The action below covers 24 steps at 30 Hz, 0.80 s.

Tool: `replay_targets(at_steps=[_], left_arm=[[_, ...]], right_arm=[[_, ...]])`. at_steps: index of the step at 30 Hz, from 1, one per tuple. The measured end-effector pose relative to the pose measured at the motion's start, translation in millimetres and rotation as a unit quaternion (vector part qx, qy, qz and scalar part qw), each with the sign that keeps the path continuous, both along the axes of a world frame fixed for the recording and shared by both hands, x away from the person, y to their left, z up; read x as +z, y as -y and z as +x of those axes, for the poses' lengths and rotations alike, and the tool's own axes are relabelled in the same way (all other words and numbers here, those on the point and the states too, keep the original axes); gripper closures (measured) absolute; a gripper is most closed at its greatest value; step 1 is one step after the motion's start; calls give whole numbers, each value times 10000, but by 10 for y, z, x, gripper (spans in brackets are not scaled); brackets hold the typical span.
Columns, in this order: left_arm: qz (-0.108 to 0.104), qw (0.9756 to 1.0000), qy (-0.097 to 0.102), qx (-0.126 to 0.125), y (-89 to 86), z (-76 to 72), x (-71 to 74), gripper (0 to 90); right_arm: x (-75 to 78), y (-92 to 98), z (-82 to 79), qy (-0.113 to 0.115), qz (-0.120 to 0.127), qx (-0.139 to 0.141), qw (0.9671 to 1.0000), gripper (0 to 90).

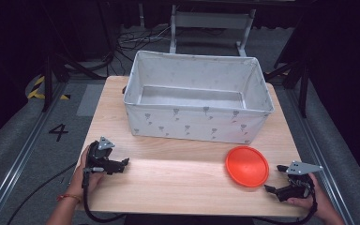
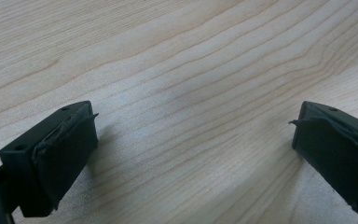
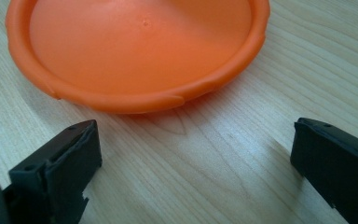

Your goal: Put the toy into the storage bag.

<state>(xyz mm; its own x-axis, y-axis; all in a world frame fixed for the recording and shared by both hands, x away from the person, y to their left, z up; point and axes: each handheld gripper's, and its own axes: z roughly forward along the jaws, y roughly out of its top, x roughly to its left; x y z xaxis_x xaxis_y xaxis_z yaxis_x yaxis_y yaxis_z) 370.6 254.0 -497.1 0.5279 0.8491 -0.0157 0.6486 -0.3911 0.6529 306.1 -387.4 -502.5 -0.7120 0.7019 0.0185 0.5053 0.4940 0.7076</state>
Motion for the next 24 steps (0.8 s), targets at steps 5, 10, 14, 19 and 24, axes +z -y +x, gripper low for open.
replay_targets(at_steps=[5,10,14,19,24], left_arm=[[-7,10000,-14,-81,-4,-41,1,6],[16,9996,-32,-292,-36,-115,7,5],[-1,9995,0,-311,-40,-129,3,4],[9,9995,-8,-308,-41,-125,4,3],[9,9995,-10,-302,-41,-127,4,3]], right_arm=[[1,1,2,1,-4,10,10000,22],[6,3,4,-7,-12,12,10000,33],[23,32,27,-41,9,-217,9998,91],[64,36,21,-89,101,-182,9997,181],[167,9,4,1,111,-150,9998,185]])
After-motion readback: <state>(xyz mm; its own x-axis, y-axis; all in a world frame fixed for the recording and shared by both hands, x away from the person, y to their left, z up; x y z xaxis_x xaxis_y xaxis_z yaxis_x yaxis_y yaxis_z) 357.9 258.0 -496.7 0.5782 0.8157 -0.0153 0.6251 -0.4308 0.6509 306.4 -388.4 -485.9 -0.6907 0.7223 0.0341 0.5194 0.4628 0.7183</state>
